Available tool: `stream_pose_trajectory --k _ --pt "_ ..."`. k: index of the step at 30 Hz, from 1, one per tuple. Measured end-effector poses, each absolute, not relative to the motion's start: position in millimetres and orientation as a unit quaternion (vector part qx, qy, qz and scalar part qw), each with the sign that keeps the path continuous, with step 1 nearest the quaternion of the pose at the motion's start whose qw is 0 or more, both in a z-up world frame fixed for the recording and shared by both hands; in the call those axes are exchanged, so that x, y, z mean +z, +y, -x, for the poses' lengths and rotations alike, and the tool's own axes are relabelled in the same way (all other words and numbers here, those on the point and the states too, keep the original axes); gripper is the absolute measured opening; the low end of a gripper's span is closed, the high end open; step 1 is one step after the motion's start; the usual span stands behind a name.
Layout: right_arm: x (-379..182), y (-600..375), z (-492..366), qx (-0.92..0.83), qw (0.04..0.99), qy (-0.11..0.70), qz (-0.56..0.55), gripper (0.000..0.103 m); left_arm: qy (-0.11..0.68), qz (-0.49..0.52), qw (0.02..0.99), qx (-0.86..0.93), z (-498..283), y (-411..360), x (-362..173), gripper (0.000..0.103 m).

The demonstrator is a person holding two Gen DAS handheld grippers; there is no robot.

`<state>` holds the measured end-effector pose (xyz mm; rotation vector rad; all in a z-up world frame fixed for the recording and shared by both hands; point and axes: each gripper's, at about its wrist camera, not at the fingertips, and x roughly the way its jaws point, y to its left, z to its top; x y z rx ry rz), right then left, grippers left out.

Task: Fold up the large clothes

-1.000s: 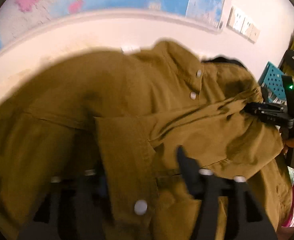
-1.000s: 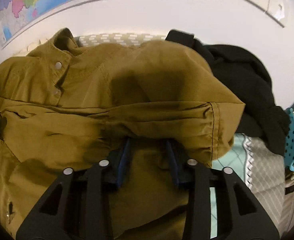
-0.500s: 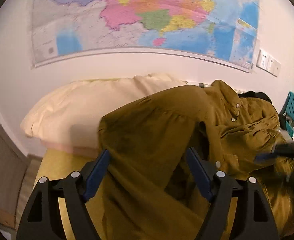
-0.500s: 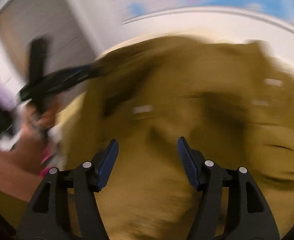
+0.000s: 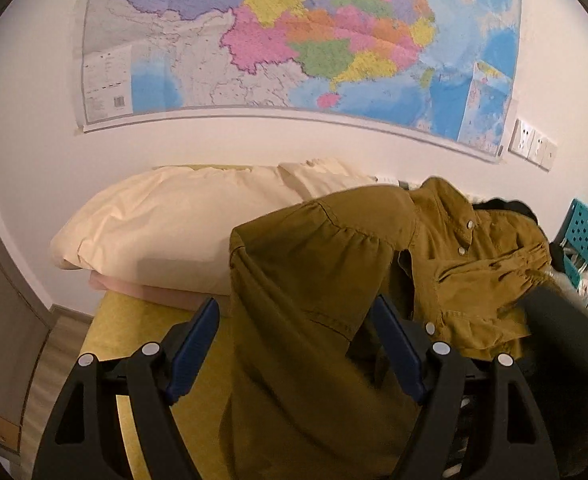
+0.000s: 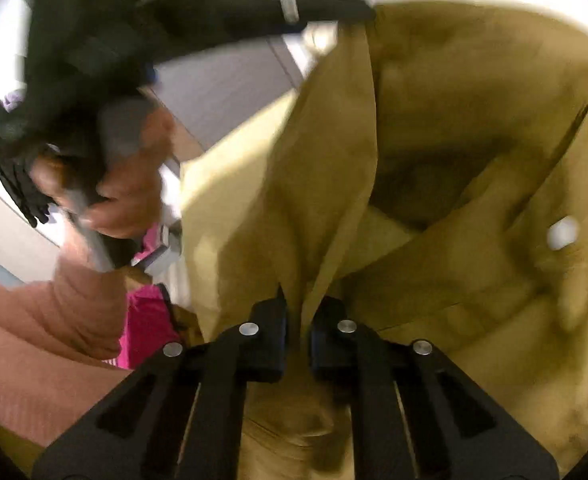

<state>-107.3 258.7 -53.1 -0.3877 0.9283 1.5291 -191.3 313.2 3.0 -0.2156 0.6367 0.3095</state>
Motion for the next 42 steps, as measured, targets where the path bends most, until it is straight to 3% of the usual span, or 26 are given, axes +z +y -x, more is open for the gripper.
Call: stream_pose_trajectory --k 7,13,16,25,27,29,31,33,35,41,42 --pt "64.3 171.9 58.8 0.631 0.695 0.32 0.127 0.007 0.253 0.126 0.95 0.13 207.2 313.4 36.1 0.077" --pt "108.2 80.1 13.5 0.528 0.783 0.295 0.146 0.007 0.257 0.099 0.957 0.093 186.8 284.0 38.2 0.078" --pt "106.5 44.6 -17.3 0.474 0.811 0.315 0.136 0.007 0.288 0.096 0.95 0.073 161.2 270.5 22.9 0.078" --pt "-8.0 -3.2 -97.4 0.368 0.806 0.454 0.099 0.018 0.345 0.028 0.938 0.023 98.1 216.8 -12.5 0.078" --pt "-32.0 -2.8 -101.6 0.352 0.802 0.473 0.092 0.035 0.345 0.004 0.938 0.018 86.6 206.6 -12.9 0.078" --pt "-43.4 -9.4 -108.0 0.351 0.801 0.479 0.079 0.038 0.341 -0.016 0.94 0.015 76.8 201.1 -11.6 0.078" --pt "-41.8 -13.1 -106.6 0.358 0.8 0.477 0.064 0.05 0.339 -0.03 0.94 0.009 62.4 199.7 -11.3 0.078" --pt "-36.6 -26.0 -101.6 0.362 0.808 0.463 0.051 0.07 0.348 -0.029 0.937 0.005 43.6 202.7 -12.8 0.074" --pt "-30.7 -40.9 -93.2 0.369 0.813 0.448 0.035 0.077 0.349 -0.043 0.936 0.011 29.1 201.6 -15.6 0.071" --pt "-27.4 -72.7 -74.8 0.381 0.812 0.441 0.007 0.085 0.399 -0.098 0.91 0.058 -21.2 193.6 -45.0 0.07" --pt "-30.2 -75.7 -72.1 0.377 0.814 0.442 0.008 0.071 0.405 -0.112 0.905 0.066 -25.1 190.4 -50.3 0.071"
